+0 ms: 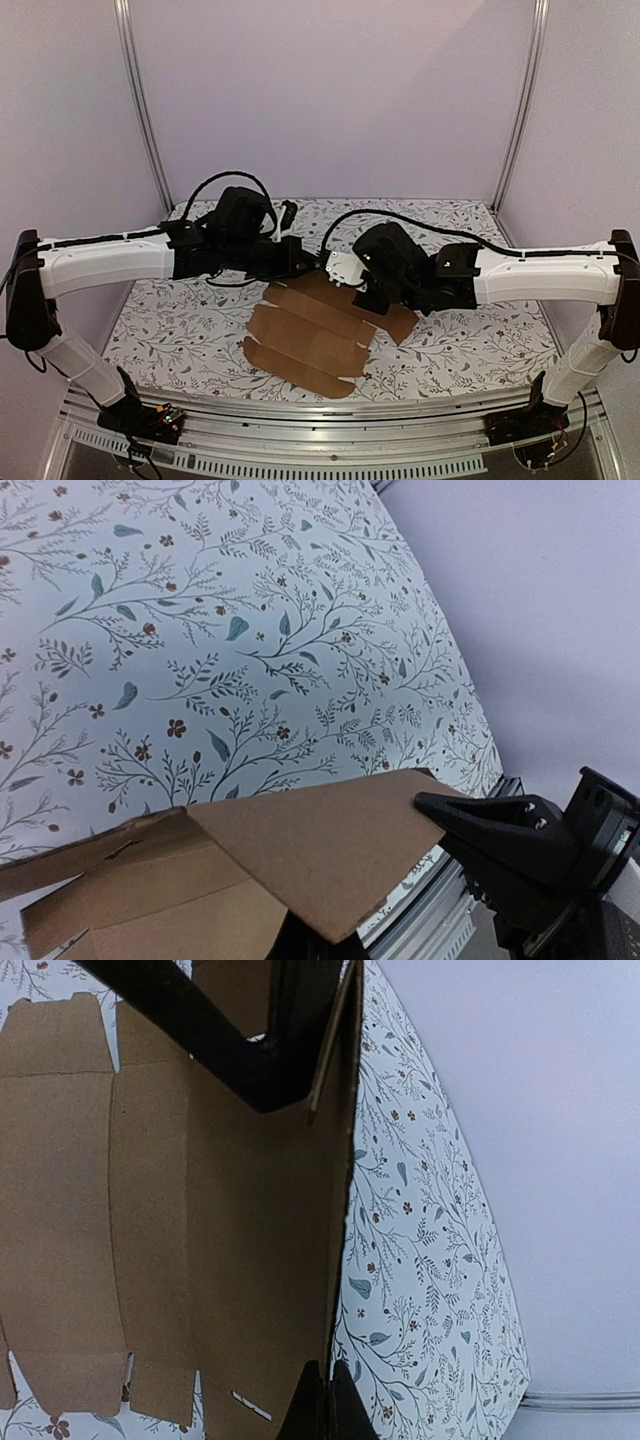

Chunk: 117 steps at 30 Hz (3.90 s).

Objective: Fold the paper box

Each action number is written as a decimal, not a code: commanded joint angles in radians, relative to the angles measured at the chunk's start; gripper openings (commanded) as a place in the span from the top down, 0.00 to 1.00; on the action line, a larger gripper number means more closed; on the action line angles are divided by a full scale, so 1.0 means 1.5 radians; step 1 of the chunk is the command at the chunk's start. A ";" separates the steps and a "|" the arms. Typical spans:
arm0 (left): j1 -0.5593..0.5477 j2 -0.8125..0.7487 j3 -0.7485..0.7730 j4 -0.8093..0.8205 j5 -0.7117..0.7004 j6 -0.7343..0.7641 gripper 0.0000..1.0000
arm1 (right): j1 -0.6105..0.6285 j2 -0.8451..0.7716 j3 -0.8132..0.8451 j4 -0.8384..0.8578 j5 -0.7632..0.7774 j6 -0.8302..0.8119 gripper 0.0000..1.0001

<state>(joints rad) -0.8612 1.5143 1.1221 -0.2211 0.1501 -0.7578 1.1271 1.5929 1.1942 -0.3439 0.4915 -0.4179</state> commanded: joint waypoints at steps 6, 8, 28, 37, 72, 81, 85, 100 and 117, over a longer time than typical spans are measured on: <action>-0.003 -0.007 0.005 0.068 -0.040 -0.009 1.00 | 0.017 -0.008 -0.021 0.016 -0.041 0.012 1.00; -0.004 -0.009 0.007 0.069 -0.040 -0.008 1.00 | 0.017 -0.009 -0.021 0.015 -0.035 0.012 1.00; -0.006 -0.142 -0.110 -0.092 -0.125 0.041 1.00 | 0.007 0.009 0.028 -0.037 0.027 0.006 1.00; -0.005 -0.170 -0.182 -0.086 -0.206 0.054 1.00 | 0.007 0.008 0.035 -0.055 -0.009 0.026 1.00; -0.004 -0.084 -0.261 0.015 -0.263 0.083 1.00 | 0.007 -0.029 0.007 -0.021 -0.072 0.057 1.00; -0.008 -0.084 -0.266 0.024 -0.228 0.074 1.00 | 0.005 -0.025 0.031 -0.031 -0.060 0.095 1.00; -0.009 -0.084 -0.270 0.023 -0.234 0.073 1.00 | 0.002 -0.024 0.035 -0.037 -0.070 0.106 1.00; -0.009 -0.254 -0.266 -0.070 -0.340 0.089 1.00 | 0.000 -0.012 0.036 -0.069 -0.060 0.105 1.00; -0.007 -0.345 -0.349 -0.056 -0.311 0.058 1.00 | -0.025 -0.072 -0.023 -0.035 -0.148 0.140 1.00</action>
<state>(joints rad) -0.8669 1.0298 0.6350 -0.3130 -0.3187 -0.6529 1.1019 1.5494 1.2102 -0.4389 0.3164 -0.2371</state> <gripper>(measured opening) 0.003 0.009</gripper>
